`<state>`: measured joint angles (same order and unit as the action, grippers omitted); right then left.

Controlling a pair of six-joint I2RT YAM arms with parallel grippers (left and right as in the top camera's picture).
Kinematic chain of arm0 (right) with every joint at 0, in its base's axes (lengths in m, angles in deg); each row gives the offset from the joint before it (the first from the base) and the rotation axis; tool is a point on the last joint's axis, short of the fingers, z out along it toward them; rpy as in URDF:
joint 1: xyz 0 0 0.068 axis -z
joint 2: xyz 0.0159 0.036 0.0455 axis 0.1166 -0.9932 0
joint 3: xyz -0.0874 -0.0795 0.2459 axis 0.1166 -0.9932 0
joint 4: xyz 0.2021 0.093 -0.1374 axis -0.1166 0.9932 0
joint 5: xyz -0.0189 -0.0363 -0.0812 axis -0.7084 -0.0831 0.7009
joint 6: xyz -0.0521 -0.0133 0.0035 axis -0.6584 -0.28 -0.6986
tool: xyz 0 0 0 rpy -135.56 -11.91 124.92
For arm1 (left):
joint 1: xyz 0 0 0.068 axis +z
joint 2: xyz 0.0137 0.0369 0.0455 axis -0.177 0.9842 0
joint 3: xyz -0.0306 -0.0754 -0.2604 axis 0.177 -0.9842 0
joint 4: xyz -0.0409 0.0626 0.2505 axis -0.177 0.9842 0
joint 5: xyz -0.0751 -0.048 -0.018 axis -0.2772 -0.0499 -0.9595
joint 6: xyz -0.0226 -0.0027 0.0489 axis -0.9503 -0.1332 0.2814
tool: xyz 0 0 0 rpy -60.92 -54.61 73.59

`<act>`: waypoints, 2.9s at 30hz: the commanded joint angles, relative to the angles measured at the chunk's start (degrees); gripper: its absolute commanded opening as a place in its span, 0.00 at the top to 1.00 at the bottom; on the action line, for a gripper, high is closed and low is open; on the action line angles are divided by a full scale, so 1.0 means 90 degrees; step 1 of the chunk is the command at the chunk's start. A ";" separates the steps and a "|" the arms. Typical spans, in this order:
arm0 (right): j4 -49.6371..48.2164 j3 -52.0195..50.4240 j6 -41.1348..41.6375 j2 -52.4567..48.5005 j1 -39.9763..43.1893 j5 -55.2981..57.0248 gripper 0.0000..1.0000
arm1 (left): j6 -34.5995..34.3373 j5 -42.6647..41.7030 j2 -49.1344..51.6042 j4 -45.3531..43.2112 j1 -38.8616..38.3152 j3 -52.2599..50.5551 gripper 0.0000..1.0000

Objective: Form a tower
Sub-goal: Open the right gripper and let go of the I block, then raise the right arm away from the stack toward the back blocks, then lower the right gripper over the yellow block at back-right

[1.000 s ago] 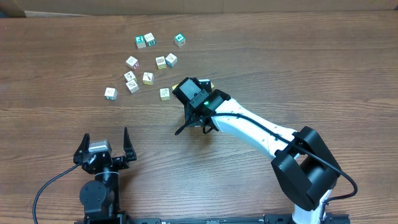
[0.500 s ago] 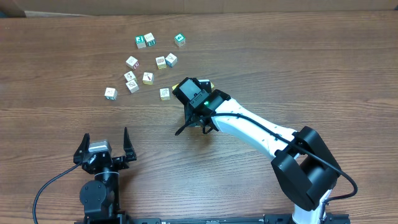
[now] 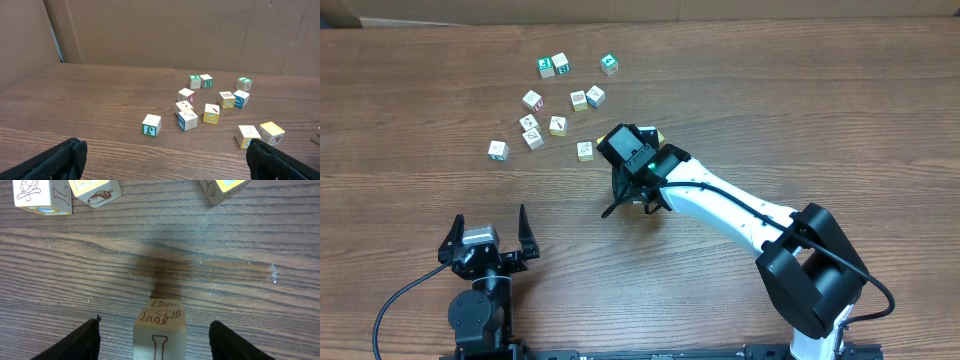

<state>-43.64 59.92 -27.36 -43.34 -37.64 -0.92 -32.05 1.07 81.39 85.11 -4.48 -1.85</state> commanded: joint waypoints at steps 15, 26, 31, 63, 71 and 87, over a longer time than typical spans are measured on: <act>0.1739 0.3288 -0.0542 0.0223 0.0702 -0.0005 0.21 | 0.0143 -0.0007 -0.0066 -0.0012 -0.0012 -0.0022 0.00; 0.1447 0.3750 -0.0991 0.0172 0.1290 -0.0032 0.16 | 0.0141 -0.0007 -0.0066 -0.0012 -0.0012 -0.0022 0.00; 0.1450 0.3750 -0.0991 0.0155 0.1535 -0.0034 0.16 | 0.0143 -0.0007 -0.0066 -0.0012 -0.0012 -0.0022 0.00; 0.0896 0.3745 -0.1345 -0.0211 0.1826 -0.0049 0.00 | 0.0143 -0.0007 -0.0066 -0.0012 -0.0012 -0.0022 0.00; 0.1268 0.3745 -0.1348 -0.0947 0.1940 -0.0051 0.00 | 0.0143 -0.0007 -0.0066 -0.0012 -0.0012 -0.0022 0.00; 0.1817 0.3740 -0.1673 -0.2154 0.1940 -0.0947 0.09 | 0.0143 -0.0007 -0.0066 -0.0012 -0.0012 -0.0022 0.00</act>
<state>-27.38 92.75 -39.77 -61.55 -20.29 -3.65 -32.05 1.07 81.39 85.11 -4.48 -1.85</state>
